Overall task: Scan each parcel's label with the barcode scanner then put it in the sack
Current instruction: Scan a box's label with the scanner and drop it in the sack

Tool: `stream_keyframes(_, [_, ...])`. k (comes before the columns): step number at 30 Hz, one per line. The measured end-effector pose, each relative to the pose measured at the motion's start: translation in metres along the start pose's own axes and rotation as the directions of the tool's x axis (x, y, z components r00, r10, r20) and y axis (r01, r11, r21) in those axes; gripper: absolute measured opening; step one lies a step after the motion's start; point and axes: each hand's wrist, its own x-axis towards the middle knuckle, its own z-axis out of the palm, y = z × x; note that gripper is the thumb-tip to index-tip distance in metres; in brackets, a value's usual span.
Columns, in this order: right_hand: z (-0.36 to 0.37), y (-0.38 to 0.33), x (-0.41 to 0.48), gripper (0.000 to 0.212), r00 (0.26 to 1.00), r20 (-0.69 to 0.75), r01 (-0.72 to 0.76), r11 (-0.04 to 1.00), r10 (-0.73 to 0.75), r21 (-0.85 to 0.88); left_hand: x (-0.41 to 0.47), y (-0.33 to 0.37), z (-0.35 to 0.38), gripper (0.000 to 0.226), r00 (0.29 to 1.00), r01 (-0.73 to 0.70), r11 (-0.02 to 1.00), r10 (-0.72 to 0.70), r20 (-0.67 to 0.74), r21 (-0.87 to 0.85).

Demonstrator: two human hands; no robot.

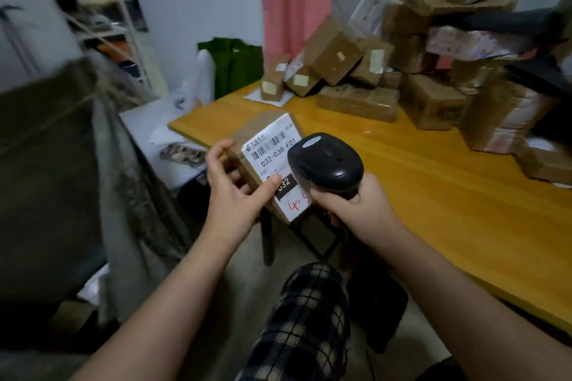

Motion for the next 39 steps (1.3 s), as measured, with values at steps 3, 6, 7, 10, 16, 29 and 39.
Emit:
stream_keyframes(3, [0.052, 0.005, 0.014, 0.016, 0.991, 0.13, -0.014, 1.0, 0.017, -0.027, -0.019, -0.017, -0.064, 0.075, 0.984, 0.017, 0.99, 0.008, -0.176, 0.137])
stream_keyframes(6, [0.104, 0.017, 0.026, 0.038, 0.974, 0.217, -0.035, 0.993, 0.06, -0.115, -0.045, -0.034, -0.127, 0.078, 0.96, 0.071, 0.958, 0.01, -0.281, 0.277])
stream_keyframes(7, [0.121, 0.022, 0.03, 0.047, 0.968, 0.239, -0.037, 0.987, 0.075, -0.159, -0.054, -0.039, -0.146, 0.078, 0.952, 0.102, 0.939, 0.004, -0.305, 0.33])
stream_keyframes(10, [0.167, 0.033, 0.035, 0.051, 0.954, 0.276, -0.043, 0.964, 0.118, -0.262, -0.071, -0.049, -0.196, 0.085, 0.908, 0.162, 0.875, 0.048, -0.416, 0.456])
stream_keyframes(16, [0.226, 0.044, 0.036, 0.037, 0.931, 0.331, -0.071, 0.966, 0.154, -0.25, -0.079, -0.076, -0.262, 0.079, 0.771, 0.35, 0.746, 0.115, -0.627, 0.567])
stream_keyframes(29, [0.26, 0.089, 0.042, 0.075, 0.964, 0.113, -0.232, 0.969, 0.241, -0.087, -0.018, -0.133, -0.216, 0.069, 0.805, 0.519, 0.843, -0.427, -0.411, 0.14])
stream_keyframes(39, [0.196, 0.072, 0.058, 0.055, 0.969, -0.002, -0.241, 0.946, 0.247, -0.216, -0.039, -0.145, -0.219, 0.082, 0.801, 0.317, 0.288, -0.591, -0.092, 0.904])
